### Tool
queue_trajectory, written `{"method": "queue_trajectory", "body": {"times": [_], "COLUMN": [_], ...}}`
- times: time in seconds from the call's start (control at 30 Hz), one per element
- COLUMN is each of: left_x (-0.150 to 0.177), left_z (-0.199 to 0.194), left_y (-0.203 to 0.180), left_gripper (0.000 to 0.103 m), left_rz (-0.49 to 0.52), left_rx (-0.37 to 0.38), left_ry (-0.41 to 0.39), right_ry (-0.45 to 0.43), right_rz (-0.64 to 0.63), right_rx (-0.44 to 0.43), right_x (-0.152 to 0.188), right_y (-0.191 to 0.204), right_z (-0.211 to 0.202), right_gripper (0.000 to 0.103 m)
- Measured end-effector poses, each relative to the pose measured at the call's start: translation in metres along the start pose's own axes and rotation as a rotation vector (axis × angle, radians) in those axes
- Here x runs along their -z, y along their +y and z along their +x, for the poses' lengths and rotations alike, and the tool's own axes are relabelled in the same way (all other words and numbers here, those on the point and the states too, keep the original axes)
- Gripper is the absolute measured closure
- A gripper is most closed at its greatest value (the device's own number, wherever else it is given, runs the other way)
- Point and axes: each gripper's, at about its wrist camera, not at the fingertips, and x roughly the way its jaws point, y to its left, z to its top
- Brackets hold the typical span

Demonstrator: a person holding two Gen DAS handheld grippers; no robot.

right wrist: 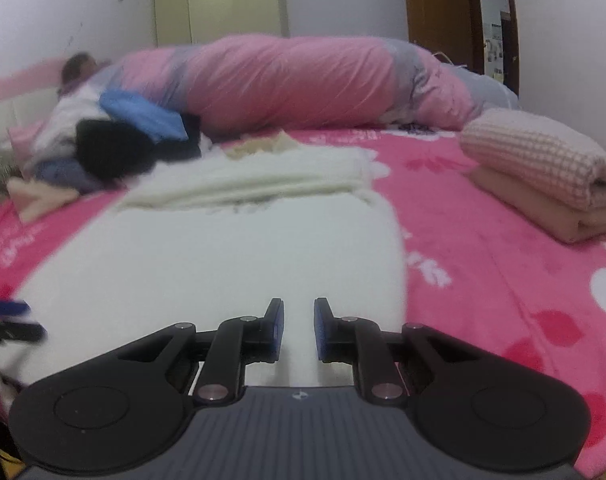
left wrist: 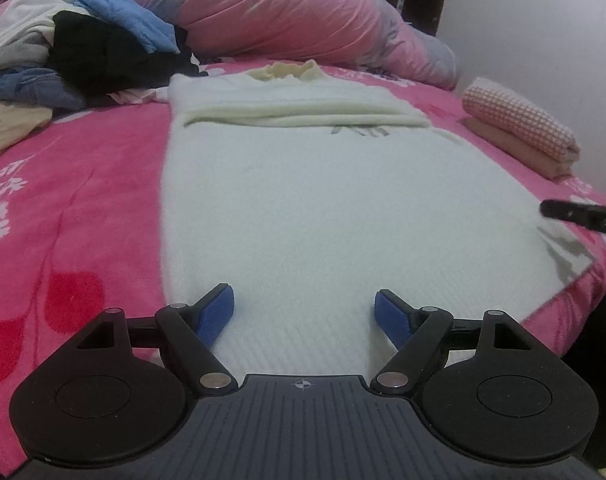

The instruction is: Fold clothes

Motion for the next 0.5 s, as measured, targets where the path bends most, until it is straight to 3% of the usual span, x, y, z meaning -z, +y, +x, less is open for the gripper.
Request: {"method": "queue_trajectory", "body": {"times": [0.23, 0.33, 0.5], "left_x": [0.000, -0.001, -0.012], "left_z": [0.003, 0.000, -0.011], "left_y": [-0.002, -0.004, -0.017], "left_gripper": [0.022, 0.022, 0.023], "left_rz": [0.013, 0.023, 0.071], "left_rx": [-0.004, -0.014, -0.089], "left_ry": [-0.005, 0.001, -0.049], "right_ry": [0.020, -0.015, -0.061], "right_rz": [0.153, 0.215, 0.157], "right_rx": [0.160, 0.161, 0.067], "right_x": [0.019, 0.015, -0.010], "right_y": [-0.054, -0.062, -0.029], "right_z": [-0.029, -0.043, -0.018], "right_gripper": [0.089, 0.088, 0.087]}}
